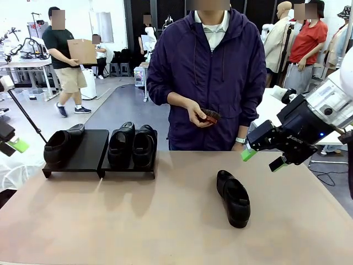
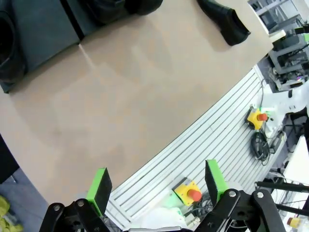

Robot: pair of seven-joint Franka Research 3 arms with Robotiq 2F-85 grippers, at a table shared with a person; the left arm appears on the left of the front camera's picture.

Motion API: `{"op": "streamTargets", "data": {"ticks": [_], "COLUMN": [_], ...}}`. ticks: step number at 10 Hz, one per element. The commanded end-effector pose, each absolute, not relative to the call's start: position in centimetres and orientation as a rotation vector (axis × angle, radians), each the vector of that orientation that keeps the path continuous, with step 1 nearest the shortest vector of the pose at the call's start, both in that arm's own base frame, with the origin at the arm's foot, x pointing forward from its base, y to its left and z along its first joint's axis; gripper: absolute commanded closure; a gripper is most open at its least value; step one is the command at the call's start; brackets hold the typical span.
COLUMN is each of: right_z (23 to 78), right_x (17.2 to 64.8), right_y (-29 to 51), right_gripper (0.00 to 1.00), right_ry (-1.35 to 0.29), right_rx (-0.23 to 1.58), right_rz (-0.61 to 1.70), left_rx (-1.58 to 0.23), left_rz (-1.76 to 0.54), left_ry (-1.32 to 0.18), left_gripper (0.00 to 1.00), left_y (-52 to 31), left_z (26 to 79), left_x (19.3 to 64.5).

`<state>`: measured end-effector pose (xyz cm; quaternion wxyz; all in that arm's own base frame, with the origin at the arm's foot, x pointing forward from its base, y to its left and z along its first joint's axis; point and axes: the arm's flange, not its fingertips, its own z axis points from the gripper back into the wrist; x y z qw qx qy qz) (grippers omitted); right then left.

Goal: Organize the shoes by placing them on the stand.
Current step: Pick up one Shoe and place it in the middle of the table.

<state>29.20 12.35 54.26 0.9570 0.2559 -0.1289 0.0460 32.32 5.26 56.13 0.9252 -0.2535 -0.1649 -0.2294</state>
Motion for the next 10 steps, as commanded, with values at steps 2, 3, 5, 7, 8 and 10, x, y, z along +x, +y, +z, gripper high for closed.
{"op": "streamTargets", "data": {"ticks": [2,3,5,7,8,10], "right_z": [54.3,52.3,48.2,45.7,45.6,45.1], "right_x": [28.6,29.8,33.4,35.3,35.3,34.4], "right_y": [17.0,20.3,22.7,24.1,24.3,23.7], "right_gripper": [0.00,0.00,0.00,0.00,0.00,0.00], "right_ry": [-0.331,-0.374,-0.521,-0.489,-0.455,-0.481], "right_rx": [0.316,0.164,0.073,0.058,0.078,0.081], "right_rz": [0.203,0.266,0.280,0.312,0.310,0.356], "left_rx": [-0.519,-0.519,-0.519,-0.519,-0.519,-0.519], "left_rz": [-0.487,-0.487,-0.487,-0.487,-0.487,-0.487], "left_ry": [-0.336,-0.336,-0.336,-0.336,-0.336,-0.336], "left_gripper": [0.00,0.00,0.00,0.00,0.00,0.00], "left_y": [5.7,5.7,5.7,5.7,5.7,5.7], "left_z": [56.1,56.1,56.1,56.1,56.1,56.1], "left_x": [32.1,32.1,32.1,32.1,32.1,32.1]}}
